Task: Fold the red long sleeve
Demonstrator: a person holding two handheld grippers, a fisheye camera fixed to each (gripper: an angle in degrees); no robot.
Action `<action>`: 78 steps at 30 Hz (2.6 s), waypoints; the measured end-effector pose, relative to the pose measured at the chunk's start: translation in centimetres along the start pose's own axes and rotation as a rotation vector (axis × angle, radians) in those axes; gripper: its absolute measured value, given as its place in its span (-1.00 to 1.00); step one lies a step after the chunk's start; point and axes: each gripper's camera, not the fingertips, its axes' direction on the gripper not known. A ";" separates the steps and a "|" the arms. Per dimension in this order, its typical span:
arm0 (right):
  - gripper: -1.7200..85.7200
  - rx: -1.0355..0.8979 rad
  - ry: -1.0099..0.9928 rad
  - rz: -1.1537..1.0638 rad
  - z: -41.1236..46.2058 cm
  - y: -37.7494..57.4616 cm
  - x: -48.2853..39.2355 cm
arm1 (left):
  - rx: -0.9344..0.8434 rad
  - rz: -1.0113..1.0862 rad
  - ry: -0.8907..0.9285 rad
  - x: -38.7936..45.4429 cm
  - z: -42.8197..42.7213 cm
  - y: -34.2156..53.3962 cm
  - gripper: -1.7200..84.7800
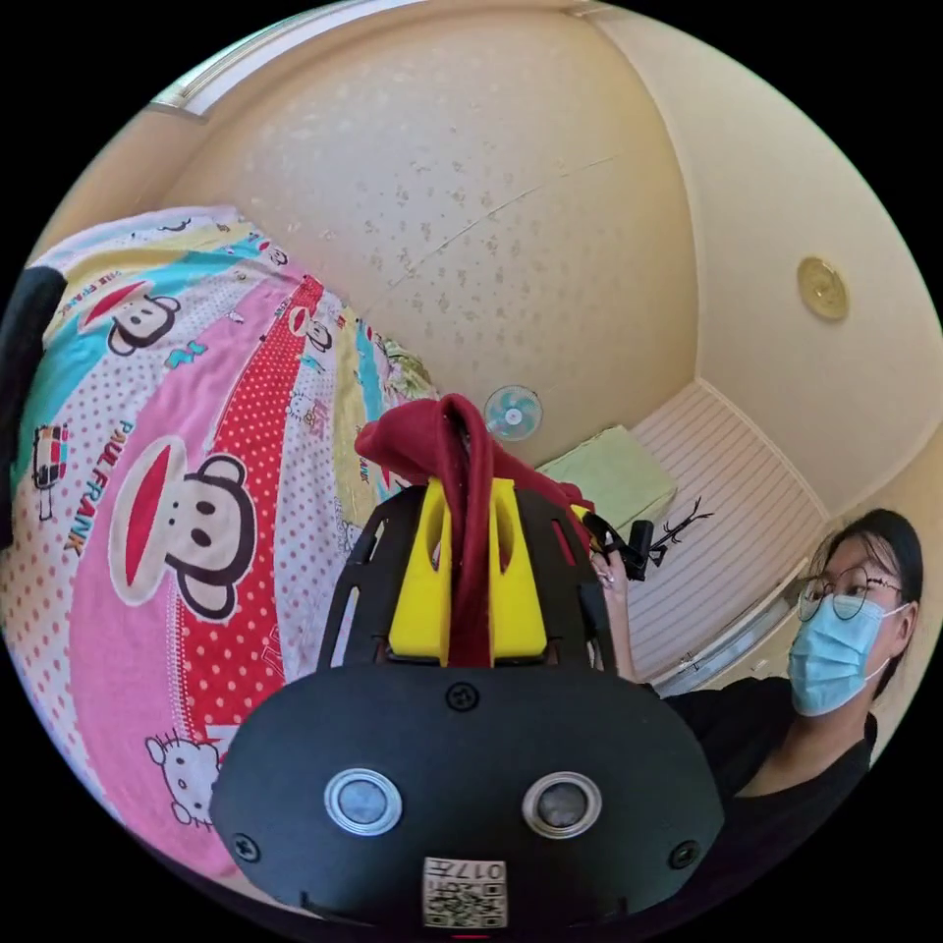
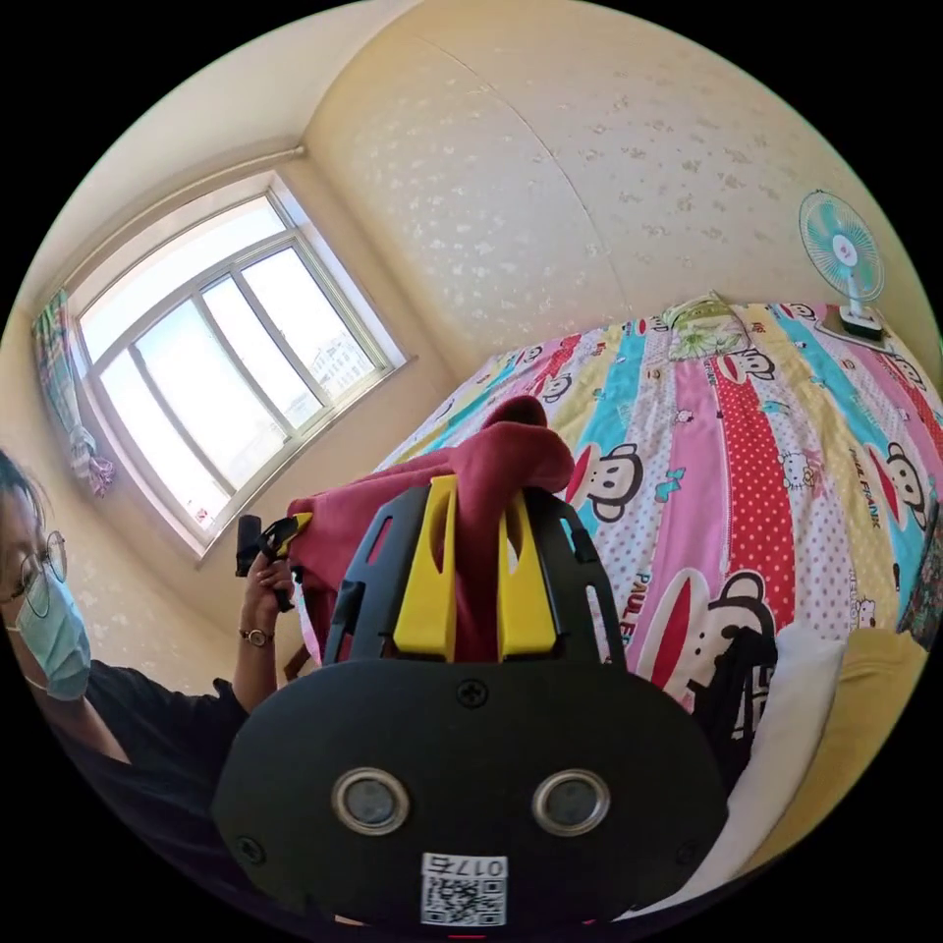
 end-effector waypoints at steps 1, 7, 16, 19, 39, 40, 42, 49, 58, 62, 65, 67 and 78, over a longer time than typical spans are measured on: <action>-0.83 0.006 -0.007 0.004 0.7 -2.4 1.0 | -0.009 0.025 -0.049 0.3 1.3 -3.0 -0.82; -0.68 -0.123 0.242 0.171 7.4 -7.8 7.2 | -0.109 -0.082 -0.178 -5.6 8.2 -9.5 -0.74; -0.64 -0.440 0.331 0.072 4.9 12.8 4.4 | -0.484 -0.126 -0.201 -6.8 5.5 8.1 -0.62; -0.63 -0.552 0.357 0.178 3.3 19.2 4.6 | -0.554 -0.151 -0.254 -4.3 4.0 13.2 -0.57; -0.89 -0.346 -0.210 0.059 -23.6 19.6 -9.9 | -0.396 -0.081 0.048 14.9 -11.4 21.8 -0.87; -0.89 -0.313 -0.183 0.048 -25.6 19.8 -11.2 | -0.371 -0.071 0.068 16.3 -12.6 22.4 -0.87; -0.89 -0.278 -0.114 0.057 -26.9 19.2 -12.4 | -0.344 -0.054 0.080 17.3 -13.2 22.3 -0.87; -0.88 -0.210 0.200 0.006 -16.9 6.7 -10.1 | -0.206 -0.068 0.124 11.8 -5.5 10.7 -0.87; -0.71 -0.339 0.582 0.017 -2.0 2.8 -8.2 | -0.198 -0.111 -0.204 6.2 2.1 7.9 -0.71; -0.68 -0.496 0.598 0.105 -0.5 9.7 -6.7 | -0.331 -0.186 -0.232 4.1 4.5 14.9 -0.67; -0.69 -0.492 0.535 0.230 -1.8 13.1 -5.7 | -0.345 -0.199 -0.127 3.4 6.3 17.3 -0.70; -0.76 -0.476 0.428 0.269 -2.5 14.1 -5.2 | -0.358 -0.212 -0.115 3.4 6.7 17.8 -0.90; -0.90 -0.285 0.784 -0.001 -5.9 14.7 -18.9 | -0.080 -0.429 -0.106 4.8 -0.5 26.1 -0.72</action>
